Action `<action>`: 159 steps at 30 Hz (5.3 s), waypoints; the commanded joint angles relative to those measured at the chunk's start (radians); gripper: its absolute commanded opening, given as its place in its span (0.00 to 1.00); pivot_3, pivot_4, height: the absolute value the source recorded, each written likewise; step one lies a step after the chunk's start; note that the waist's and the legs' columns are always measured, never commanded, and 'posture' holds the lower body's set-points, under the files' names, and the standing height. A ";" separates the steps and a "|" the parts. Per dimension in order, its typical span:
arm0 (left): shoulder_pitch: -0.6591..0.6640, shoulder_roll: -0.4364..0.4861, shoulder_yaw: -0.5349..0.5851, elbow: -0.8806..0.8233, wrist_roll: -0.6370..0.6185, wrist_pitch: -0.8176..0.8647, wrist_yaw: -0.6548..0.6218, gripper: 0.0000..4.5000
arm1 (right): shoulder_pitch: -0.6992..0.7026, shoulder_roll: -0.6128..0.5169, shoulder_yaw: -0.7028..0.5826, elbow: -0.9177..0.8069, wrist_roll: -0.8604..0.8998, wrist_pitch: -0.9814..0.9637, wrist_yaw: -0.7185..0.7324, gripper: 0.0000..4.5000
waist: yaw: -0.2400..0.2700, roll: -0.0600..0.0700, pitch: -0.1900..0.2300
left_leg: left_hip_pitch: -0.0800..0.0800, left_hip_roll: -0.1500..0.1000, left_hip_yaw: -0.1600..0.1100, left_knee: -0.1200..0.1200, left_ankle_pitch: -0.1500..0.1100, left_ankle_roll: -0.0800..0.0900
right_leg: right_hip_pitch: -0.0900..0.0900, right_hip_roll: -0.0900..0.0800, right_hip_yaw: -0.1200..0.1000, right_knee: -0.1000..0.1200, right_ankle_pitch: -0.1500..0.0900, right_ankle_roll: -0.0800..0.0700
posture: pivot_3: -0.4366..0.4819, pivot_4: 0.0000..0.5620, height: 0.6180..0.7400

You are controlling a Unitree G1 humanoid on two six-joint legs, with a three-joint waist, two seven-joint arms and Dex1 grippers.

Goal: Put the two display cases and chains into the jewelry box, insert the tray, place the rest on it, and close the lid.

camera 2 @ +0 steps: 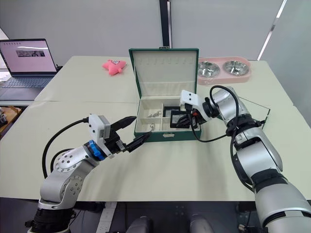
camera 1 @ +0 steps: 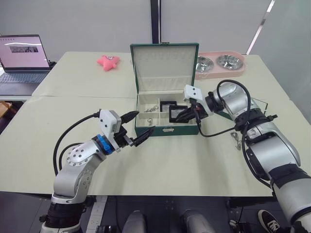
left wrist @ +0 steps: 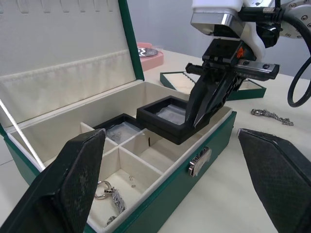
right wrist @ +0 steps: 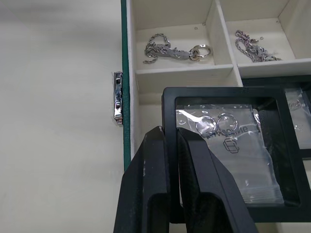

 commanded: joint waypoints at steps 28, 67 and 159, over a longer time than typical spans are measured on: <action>0.019 -0.009 -0.003 -0.072 -0.013 0.008 0.040 1.00 | -0.055 0.046 -0.041 0.073 -0.074 0.002 0.041 0.27 | 0.000 0.000 0.000 | 0.000 0.000 0.000 0.000 0.000 0.000 | 0.000 0.000 0.000 0.000 0.000 0.000 | 0.48 0.27 1.00; 0.146 0.293 0.323 0.176 -0.039 0.078 -0.097 1.00 | 0.867 -0.305 -0.725 -0.846 0.375 0.310 -0.339 1.00 | -0.001 0.001 0.001 | 0.000 0.000 0.001 -0.002 0.000 0.000 | 0.001 0.001 0.001 -0.002 0.000 0.000 | 0.48 0.27 1.00; -0.304 -0.282 -0.333 0.212 0.222 -0.077 -0.013 1.00 | 0.259 -0.281 -0.391 0.278 0.035 -0.231 -0.423 0.88 | 0.002 0.001 0.000 | 0.000 -0.001 0.004 0.000 0.002 -0.004 | 0.003 0.001 0.002 -0.003 0.000 0.000 | 0.48 0.27 1.00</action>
